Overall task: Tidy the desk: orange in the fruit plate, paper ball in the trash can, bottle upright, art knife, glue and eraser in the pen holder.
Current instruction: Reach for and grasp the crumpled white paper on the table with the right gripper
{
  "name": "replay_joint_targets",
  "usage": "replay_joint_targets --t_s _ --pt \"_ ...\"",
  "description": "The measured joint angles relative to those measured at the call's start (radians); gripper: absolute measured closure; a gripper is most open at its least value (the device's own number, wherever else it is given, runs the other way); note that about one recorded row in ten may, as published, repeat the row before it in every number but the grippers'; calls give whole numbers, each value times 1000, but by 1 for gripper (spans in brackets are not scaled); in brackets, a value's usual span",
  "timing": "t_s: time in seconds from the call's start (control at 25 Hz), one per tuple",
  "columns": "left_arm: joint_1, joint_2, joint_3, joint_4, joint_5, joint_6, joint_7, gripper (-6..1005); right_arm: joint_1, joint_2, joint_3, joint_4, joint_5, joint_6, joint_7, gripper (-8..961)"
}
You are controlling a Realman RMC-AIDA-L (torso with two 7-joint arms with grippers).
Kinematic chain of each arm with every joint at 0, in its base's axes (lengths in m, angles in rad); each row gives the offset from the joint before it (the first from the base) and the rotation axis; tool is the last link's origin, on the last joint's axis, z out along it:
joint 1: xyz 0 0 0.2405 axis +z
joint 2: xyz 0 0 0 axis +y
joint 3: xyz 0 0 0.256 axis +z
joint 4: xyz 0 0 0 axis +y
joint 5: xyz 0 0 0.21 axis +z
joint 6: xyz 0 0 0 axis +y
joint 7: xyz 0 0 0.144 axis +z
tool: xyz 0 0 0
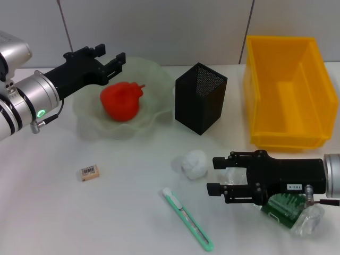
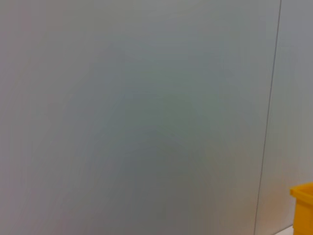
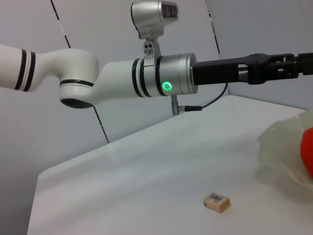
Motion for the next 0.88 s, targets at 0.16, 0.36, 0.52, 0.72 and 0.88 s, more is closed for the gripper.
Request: replay_joint_targets --t_s 0.16,0.36,0.52,0.72,0.88 --pt "24 11 1 28 10 134 -76 413 -3 0 2 0 14 1 0 244" --pt "122 56 19 139 82 497 -265 251 -7 -5 8 0 36 -4 -1 244" --pt "171 94 47 147 166 678 -328 159 -8 -6 12 -2 37 -5 -6 244" --pt "219 99 62 148 306 752 -296 138 -5 -8 13 -2 38 -7 -8 245" --pt "243 86 62 139 328 751 -225 140 5 -5 11 -45 44 -8 45 245"
